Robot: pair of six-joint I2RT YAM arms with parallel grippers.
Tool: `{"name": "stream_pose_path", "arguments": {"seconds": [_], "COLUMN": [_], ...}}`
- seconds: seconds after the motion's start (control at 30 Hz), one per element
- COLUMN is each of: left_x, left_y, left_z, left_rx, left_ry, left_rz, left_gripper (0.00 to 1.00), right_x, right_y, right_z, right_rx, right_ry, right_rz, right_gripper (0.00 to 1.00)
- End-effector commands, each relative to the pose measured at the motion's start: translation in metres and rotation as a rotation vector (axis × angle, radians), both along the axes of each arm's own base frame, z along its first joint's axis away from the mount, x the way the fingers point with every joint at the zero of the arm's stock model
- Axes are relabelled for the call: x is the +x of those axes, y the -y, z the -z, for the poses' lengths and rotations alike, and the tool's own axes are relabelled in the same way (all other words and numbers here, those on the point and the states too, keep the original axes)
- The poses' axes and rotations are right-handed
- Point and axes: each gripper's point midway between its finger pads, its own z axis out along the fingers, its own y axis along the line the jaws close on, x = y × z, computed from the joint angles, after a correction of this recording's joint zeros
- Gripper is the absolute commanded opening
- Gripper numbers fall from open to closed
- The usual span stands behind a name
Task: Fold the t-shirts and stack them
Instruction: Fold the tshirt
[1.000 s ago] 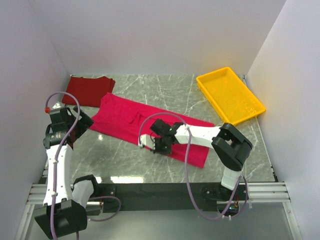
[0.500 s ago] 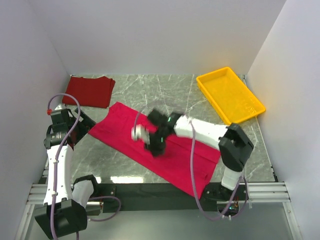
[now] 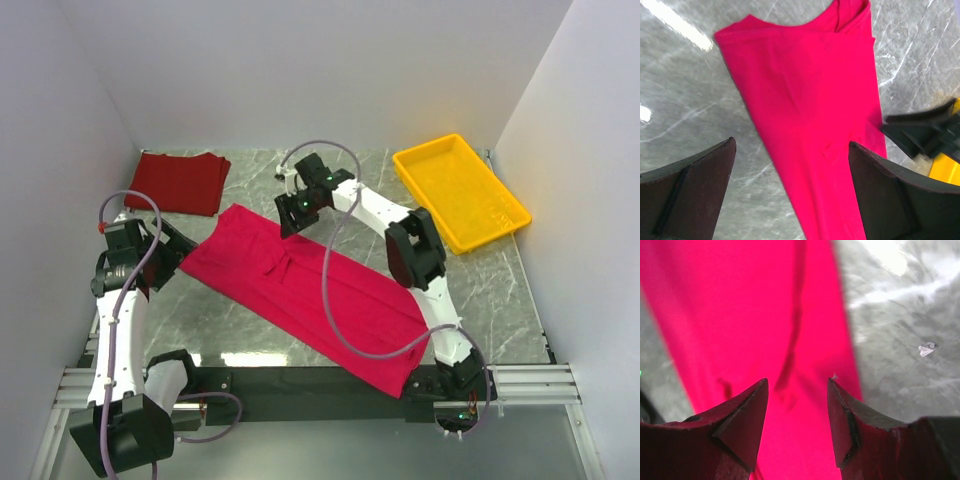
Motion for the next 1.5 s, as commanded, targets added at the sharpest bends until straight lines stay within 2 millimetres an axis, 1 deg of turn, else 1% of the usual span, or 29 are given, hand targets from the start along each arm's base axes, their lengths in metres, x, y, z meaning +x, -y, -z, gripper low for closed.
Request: {"name": "stream_pose_path", "arguments": {"seconds": [0.0,0.07,0.1,0.13,0.2,0.23,0.37,0.43,0.57,0.67,0.77,0.87,0.9,1.03,1.07,1.1,1.2,1.23,1.3,1.33,1.37,1.43,1.47], "left_x": [0.006,0.005,0.005,0.005,0.004,0.004,0.003,0.003,0.004,0.004,0.003,0.002,0.002,0.001,0.002,0.001,0.001,0.001,0.002,0.002,0.002,0.003,0.003], "left_y": [0.006,0.007,0.007,0.007,0.007,0.007,0.007,0.007,0.007,0.007,0.007,0.008,0.008,0.008,0.008,0.007,0.007,0.007,0.007,0.007,0.008,0.008,0.010], "left_z": [-0.004,-0.003,-0.002,-0.001,0.002,0.004,0.007,0.007,0.008,0.007,0.008,0.008,0.008,0.008,0.007,0.006,0.005,0.004,0.004,0.003,0.004,0.004,0.005], "left_rx": [-0.053,-0.063,-0.063,-0.063,-0.064,-0.064,-0.063,-0.064,-0.065,-0.065,-0.068,-0.070,-0.068,-0.067,-0.066,-0.065,-0.061,-0.060,-0.060,-0.064,-0.067,-0.072,-0.076], "left_ry": [0.047,0.043,0.041,0.040,0.032,0.026,0.017,0.018,0.013,0.016,0.015,0.015,0.015,0.010,0.013,0.013,0.011,0.011,0.014,0.016,0.013,0.016,0.015], "left_rz": [-0.008,-0.010,-0.010,-0.013,-0.010,-0.011,-0.009,-0.008,-0.008,-0.007,-0.007,-0.006,-0.007,-0.007,-0.006,-0.008,-0.006,-0.007,-0.007,-0.008,-0.008,-0.005,0.001], "left_gripper": [0.99,0.99,0.99,0.99,0.99,0.99,0.99,0.99,0.99,0.99,0.99,0.99,0.99,0.99,0.99,0.99,0.99,0.99,0.99,0.99,0.99,0.99,0.99], "right_x": [0.039,0.049,0.050,0.052,0.051,0.049,0.047,0.048,0.044,0.038,0.030,0.021,0.017,0.016,0.017,0.018,0.026,0.030,0.039,0.043,0.051,0.062,0.070], "right_y": [-0.008,-0.004,-0.003,-0.002,-0.002,-0.001,-0.002,-0.003,-0.008,-0.010,-0.012,-0.014,-0.015,-0.017,-0.017,-0.018,-0.016,-0.013,-0.009,-0.008,0.000,0.007,0.016], "right_z": [-0.021,-0.013,-0.008,0.001,0.011,0.019,0.035,0.039,0.046,0.052,0.056,0.058,0.059,0.060,0.060,0.059,0.056,0.054,0.050,0.048,0.047,0.044,0.041], "right_rx": [0.061,0.048,0.039,0.024,0.013,0.002,-0.009,-0.008,-0.009,-0.014,-0.020,-0.028,-0.030,-0.023,-0.023,-0.021,-0.010,-0.005,-0.001,0.005,0.009,0.020,0.027], "right_ry": [0.005,0.004,-0.001,-0.007,-0.022,-0.034,-0.064,-0.073,-0.105,-0.124,-0.140,-0.151,-0.161,-0.173,-0.169,-0.166,-0.159,-0.158,-0.136,-0.132,-0.129,-0.121,-0.118], "right_rz": [0.188,0.220,0.224,0.230,0.229,0.230,0.227,0.226,0.204,0.191,0.166,0.141,0.135,0.137,0.140,0.140,0.166,0.180,0.208,0.221,0.244,0.278,0.301], "right_gripper": [0.58,0.58,0.58,0.58,0.58,0.58,0.57,0.57,0.57,0.57,0.55,0.50,0.46,0.40,0.37,0.30,0.18,0.15,0.05,0.02,0.00,0.00,0.00]}}
